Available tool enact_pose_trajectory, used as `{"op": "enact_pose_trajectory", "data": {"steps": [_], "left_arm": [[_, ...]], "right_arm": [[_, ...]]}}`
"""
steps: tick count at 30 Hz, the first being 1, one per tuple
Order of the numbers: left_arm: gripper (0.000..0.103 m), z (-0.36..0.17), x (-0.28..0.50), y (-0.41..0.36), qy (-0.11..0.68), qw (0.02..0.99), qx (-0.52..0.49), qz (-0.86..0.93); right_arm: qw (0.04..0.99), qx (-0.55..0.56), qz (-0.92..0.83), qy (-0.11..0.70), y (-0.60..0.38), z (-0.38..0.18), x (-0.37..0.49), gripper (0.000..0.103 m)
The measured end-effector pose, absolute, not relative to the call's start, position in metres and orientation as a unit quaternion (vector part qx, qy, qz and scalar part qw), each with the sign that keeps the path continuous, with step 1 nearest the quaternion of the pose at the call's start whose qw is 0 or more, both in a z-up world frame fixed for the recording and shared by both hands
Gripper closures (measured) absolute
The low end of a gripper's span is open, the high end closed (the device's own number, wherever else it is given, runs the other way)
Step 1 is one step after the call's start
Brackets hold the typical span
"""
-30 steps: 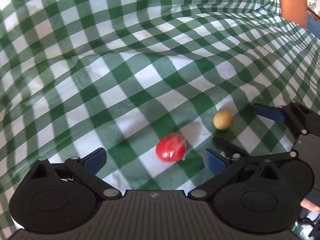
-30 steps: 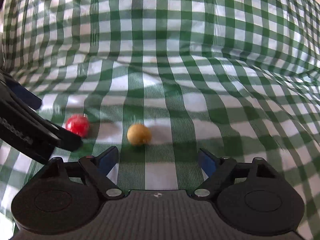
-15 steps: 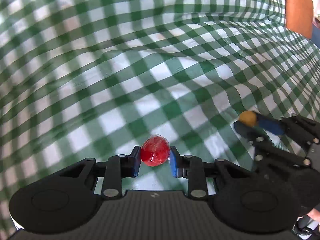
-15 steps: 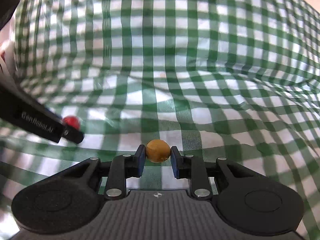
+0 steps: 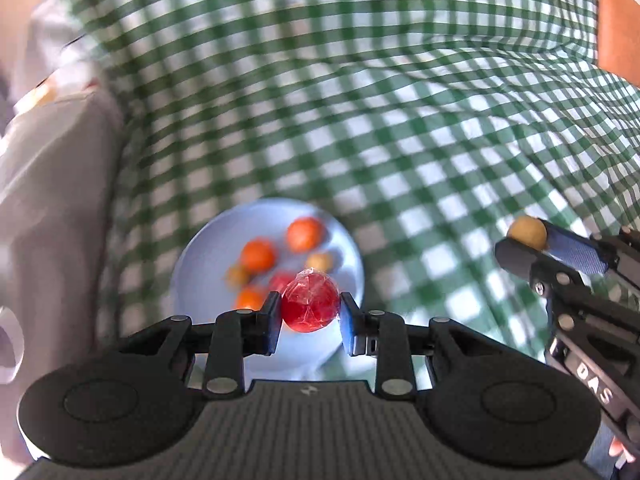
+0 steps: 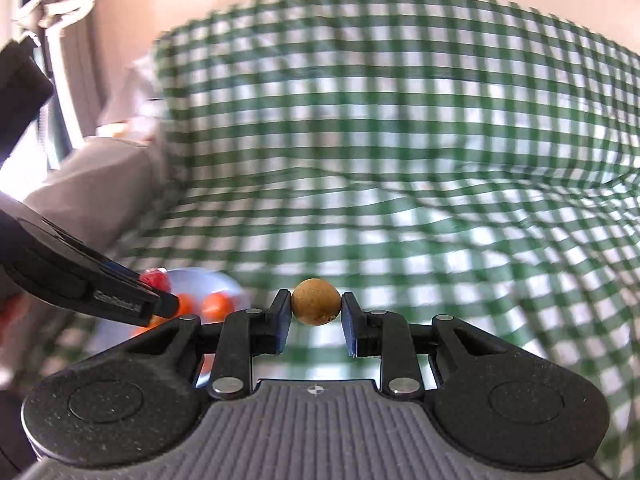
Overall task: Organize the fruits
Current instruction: 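Carry the red tomato and tan fruit over the blue plate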
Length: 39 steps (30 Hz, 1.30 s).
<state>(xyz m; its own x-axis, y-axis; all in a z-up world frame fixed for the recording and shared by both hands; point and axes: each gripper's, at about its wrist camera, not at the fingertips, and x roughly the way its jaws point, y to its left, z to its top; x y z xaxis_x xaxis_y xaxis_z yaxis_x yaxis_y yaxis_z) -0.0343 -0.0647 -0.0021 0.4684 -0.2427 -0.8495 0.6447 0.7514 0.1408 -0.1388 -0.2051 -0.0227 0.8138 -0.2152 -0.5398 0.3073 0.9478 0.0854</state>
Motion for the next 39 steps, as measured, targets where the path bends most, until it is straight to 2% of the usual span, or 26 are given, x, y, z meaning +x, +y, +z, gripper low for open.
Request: {"op": "enact_pose_trajectory", "data": {"steps": [9,13,23,39], "left_arm": [[0.070,0.022,-0.079,0.056,0.437,0.849,0.191,-0.228],[0.070,0.025,-0.092,0.080,0.430,0.857,0.179,-0.221],[0.070,0.029,-0.109,0.095,0.419,0.863,0.159,-0.232],[0.070,0.029,-0.109,0.095,0.419,0.863,0.157,-0.235]], "right_arm": [[0.955,0.049,-0.045,0.289,-0.083,0.009,-0.202,0.075],[0.956,0.011,-0.026,0.293,-0.049,0.011,-0.209,0.075],[0.958,-0.033,-0.018,0.286,-0.016,0.016,-0.217,0.075],[0.958,-0.036,-0.019,0.285,-0.017,0.013,-0.222,0.075]]}}
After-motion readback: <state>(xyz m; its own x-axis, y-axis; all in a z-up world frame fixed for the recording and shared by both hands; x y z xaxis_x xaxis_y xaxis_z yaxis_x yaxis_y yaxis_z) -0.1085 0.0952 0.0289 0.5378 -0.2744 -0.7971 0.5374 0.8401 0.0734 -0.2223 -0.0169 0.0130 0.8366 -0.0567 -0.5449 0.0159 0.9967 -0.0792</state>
